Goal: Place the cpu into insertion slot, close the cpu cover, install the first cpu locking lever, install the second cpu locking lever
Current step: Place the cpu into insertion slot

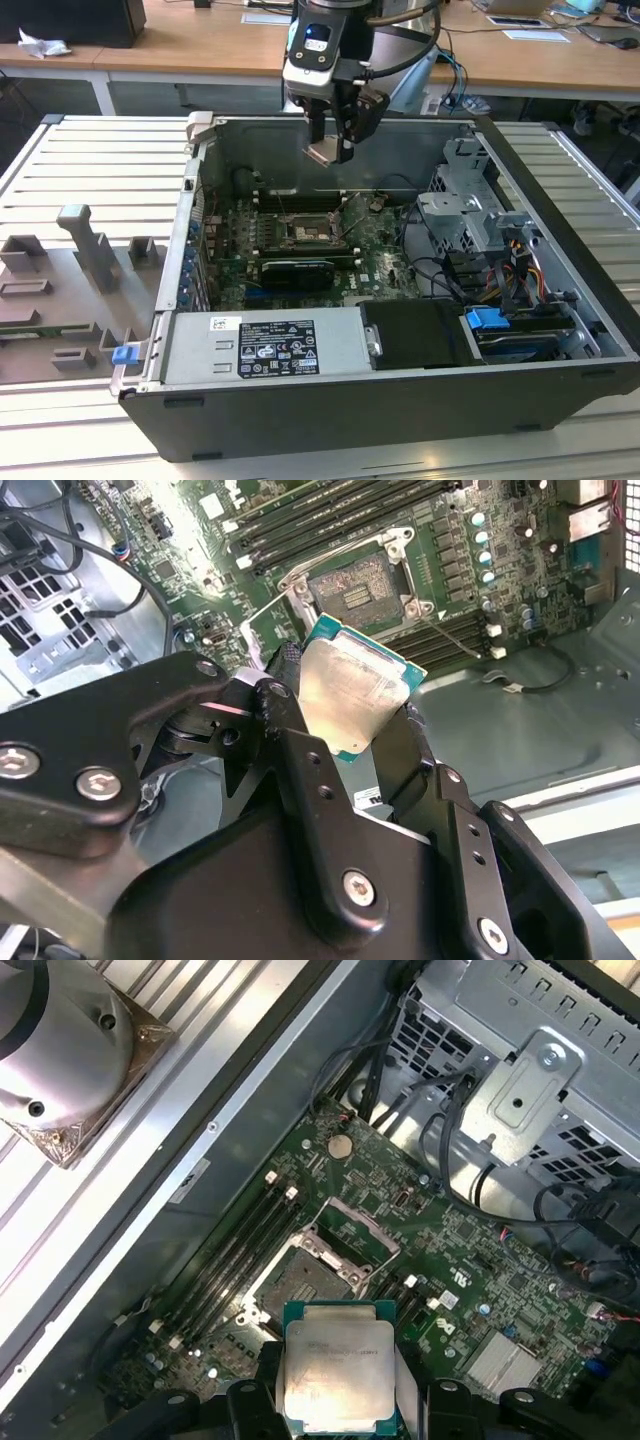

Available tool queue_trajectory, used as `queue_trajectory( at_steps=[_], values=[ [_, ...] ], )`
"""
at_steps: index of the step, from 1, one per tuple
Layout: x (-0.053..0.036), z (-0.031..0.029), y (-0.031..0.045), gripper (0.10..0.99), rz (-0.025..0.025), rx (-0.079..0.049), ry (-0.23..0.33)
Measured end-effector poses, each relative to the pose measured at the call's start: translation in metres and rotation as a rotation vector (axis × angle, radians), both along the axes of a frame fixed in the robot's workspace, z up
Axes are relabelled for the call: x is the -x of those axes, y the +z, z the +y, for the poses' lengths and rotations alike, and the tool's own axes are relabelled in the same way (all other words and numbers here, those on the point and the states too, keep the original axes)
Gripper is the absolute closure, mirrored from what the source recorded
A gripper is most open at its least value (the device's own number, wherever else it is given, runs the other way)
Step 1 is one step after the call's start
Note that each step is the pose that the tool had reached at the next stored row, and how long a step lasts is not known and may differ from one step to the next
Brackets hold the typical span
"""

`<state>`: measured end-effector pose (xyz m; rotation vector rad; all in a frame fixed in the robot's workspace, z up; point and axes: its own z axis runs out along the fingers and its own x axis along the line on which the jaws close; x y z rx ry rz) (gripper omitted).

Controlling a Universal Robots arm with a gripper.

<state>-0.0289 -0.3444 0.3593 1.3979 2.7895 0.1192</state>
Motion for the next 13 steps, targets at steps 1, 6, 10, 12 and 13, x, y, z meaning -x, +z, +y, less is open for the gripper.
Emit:
queue_trajectory(
  at_steps=[1, 6, 10, 12, 13],
  values=[
    [0.0000, 0.0000, -0.0001, 0.557, 0.0000, 0.000, -0.005],
    [0.0000, 0.0000, -0.0015, 0.557, 0.0001, 0.000, -0.060],
    [0.0000, 0.0000, -0.0030, 0.557, 0.0000, 0.000, -0.132],
    [0.0000, 0.0000, -0.0034, 0.557, 0.0000, 0.000, -0.160],
    [0.0000, 0.0000, -0.0038, 0.557, 0.0001, 0.000, -0.179]
  ],
)
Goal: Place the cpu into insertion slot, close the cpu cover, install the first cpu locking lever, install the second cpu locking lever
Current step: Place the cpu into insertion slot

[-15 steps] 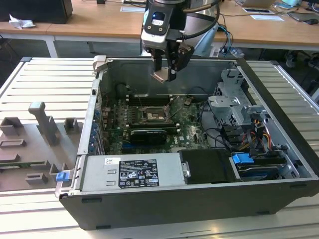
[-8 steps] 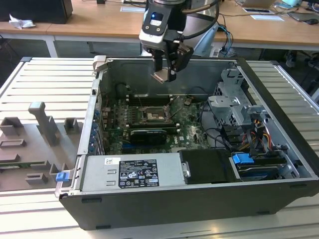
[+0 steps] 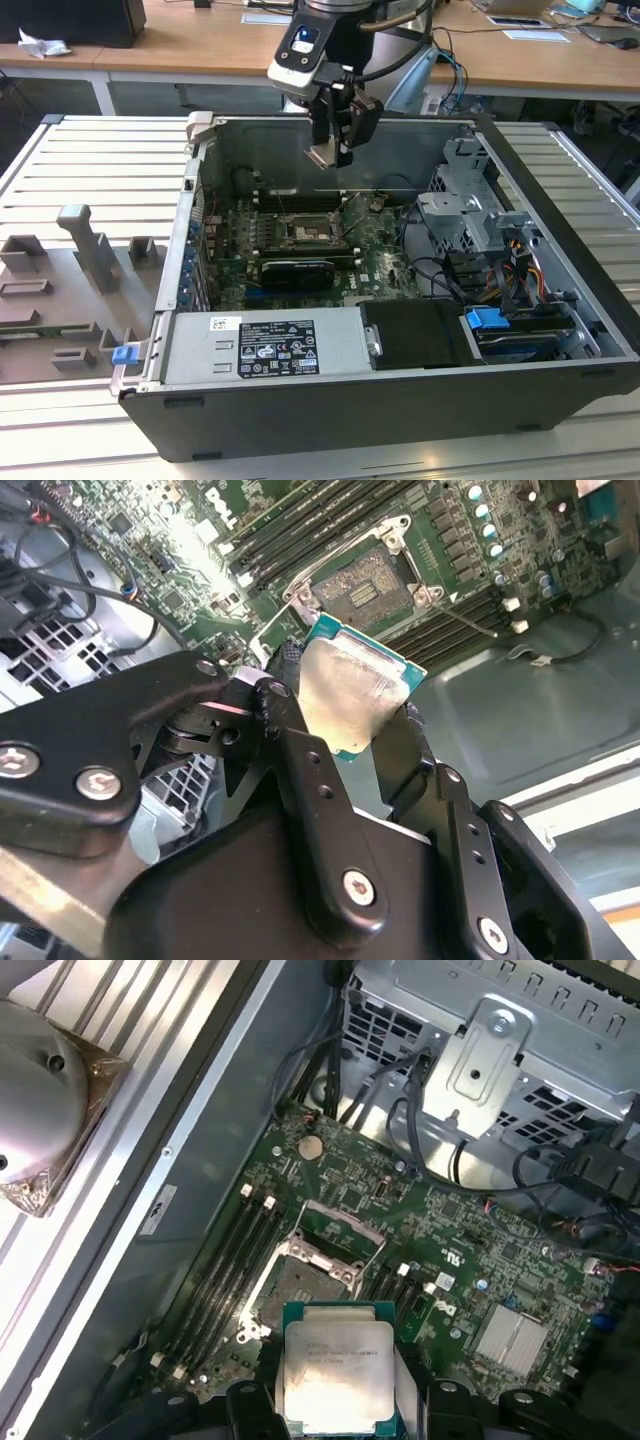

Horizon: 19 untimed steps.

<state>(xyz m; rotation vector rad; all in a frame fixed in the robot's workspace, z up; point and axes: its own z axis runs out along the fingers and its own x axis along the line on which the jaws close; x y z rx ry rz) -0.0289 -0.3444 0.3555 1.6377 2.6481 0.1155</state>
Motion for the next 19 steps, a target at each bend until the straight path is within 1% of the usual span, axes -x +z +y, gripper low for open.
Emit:
queue_trajectory(
  at_steps=[4, 19],
  values=[
    [0.0000, 0.0000, -0.0009, 0.557, 0.0000, 0.000, -0.032],
    [0.0000, 0.0000, -0.0037, 0.557, 0.0000, 0.000, -0.119]
  ],
)
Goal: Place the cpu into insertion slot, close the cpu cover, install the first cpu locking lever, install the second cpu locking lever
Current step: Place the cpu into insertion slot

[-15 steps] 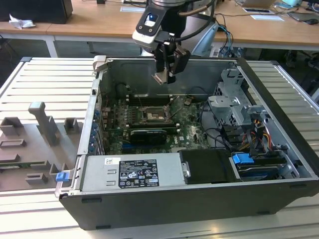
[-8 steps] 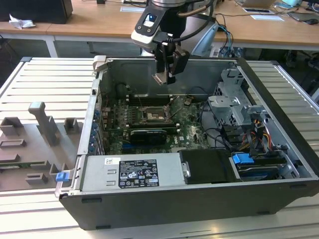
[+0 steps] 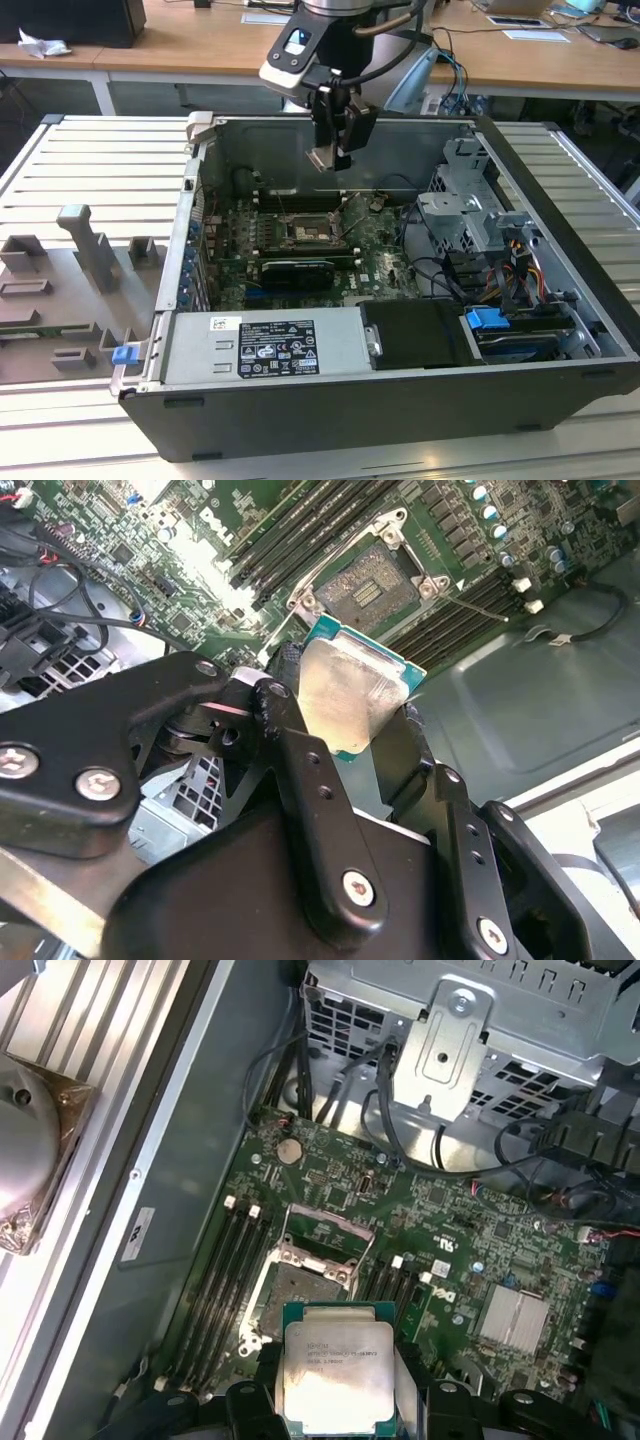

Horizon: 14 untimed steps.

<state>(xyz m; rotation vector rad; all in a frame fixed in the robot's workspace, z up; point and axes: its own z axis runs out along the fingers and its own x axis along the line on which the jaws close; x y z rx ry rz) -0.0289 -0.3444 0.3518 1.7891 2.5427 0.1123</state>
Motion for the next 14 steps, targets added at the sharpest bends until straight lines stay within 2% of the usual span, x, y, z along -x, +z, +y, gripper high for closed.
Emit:
queue_trajectory(
  at_steps=[14],
  values=[
    [0.0000, 0.0000, -0.0026, 0.557, 0.0000, 0.000, -0.066]
  ],
)
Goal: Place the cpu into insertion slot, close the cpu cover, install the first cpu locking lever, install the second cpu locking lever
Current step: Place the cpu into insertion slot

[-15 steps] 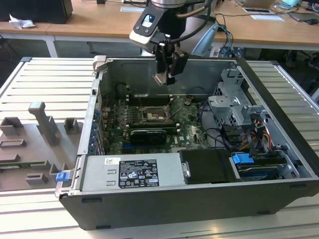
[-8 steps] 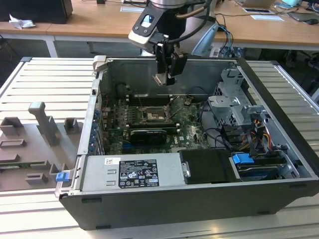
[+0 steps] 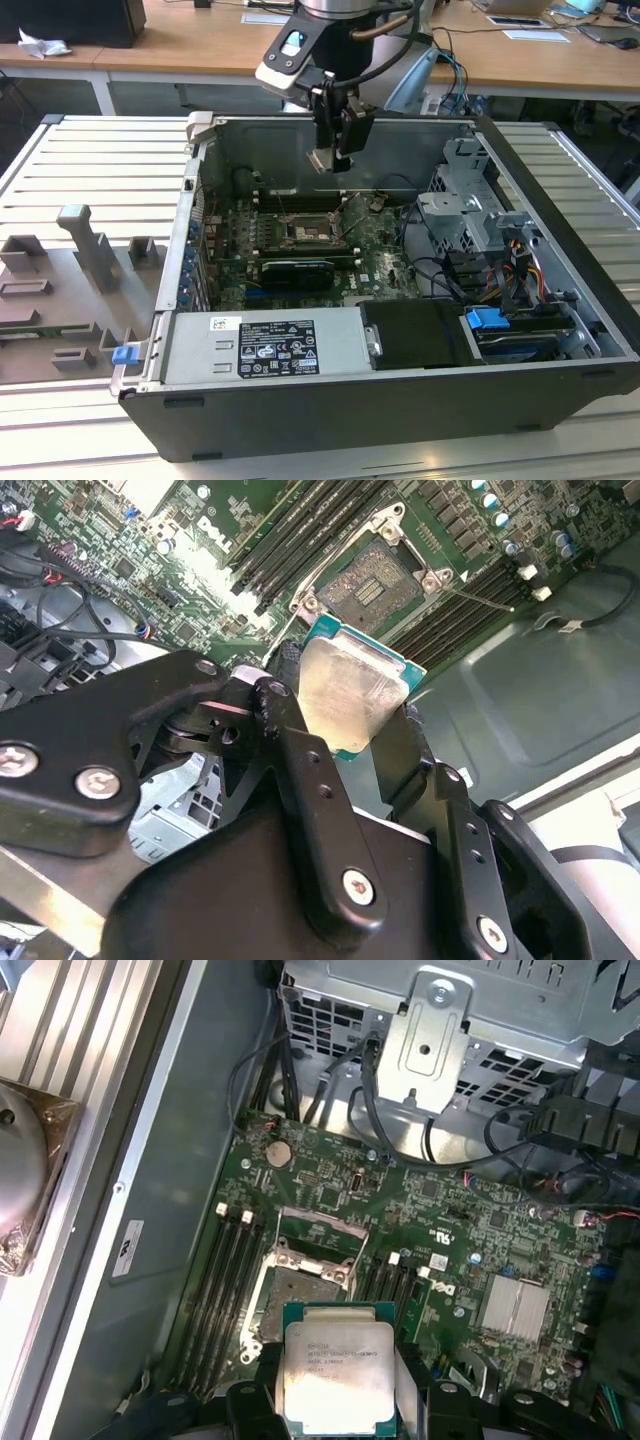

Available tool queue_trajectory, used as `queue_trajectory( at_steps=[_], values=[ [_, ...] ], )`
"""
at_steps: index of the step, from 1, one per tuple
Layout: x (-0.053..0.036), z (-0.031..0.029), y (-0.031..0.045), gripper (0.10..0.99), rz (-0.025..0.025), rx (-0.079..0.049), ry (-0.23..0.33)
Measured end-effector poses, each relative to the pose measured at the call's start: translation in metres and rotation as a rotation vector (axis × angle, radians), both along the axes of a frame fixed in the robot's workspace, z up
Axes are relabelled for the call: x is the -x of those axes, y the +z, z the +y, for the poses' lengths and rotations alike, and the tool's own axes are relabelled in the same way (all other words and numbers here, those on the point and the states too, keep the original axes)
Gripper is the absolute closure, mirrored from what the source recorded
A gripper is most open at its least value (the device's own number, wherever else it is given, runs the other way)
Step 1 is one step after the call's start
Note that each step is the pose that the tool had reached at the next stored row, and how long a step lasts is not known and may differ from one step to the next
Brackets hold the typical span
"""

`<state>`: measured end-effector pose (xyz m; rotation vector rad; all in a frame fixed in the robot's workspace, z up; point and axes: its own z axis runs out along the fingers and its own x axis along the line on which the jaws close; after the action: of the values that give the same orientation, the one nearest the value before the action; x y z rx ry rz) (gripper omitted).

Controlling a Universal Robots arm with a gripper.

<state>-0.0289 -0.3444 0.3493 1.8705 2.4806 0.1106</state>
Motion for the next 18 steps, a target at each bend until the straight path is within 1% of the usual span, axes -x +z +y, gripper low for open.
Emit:
queue_trajectory(
  at_steps=[2, 4, 7, 12, 13, 18],
  values=[
    [0.0000, 0.0000, -0.0003, 0.557, 0.0000, 0.000, -0.007],
    [0.0000, 0.0000, -0.0012, 0.557, -0.0001, 0.000, -0.027],
    [0.0000, 0.0000, -0.0037, 0.557, 0.0000, 0.000, -0.079],
    [0.0000, 0.0000, -0.0070, 0.557, 0.0001, 0.000, -0.147],
    [0.0000, 0.0000, -0.0074, 0.557, 0.0002, 0.000, -0.154],
    [0.0000, 0.0000, -0.0090, 0.557, 0.0000, 0.000, -0.155]
  ],
)
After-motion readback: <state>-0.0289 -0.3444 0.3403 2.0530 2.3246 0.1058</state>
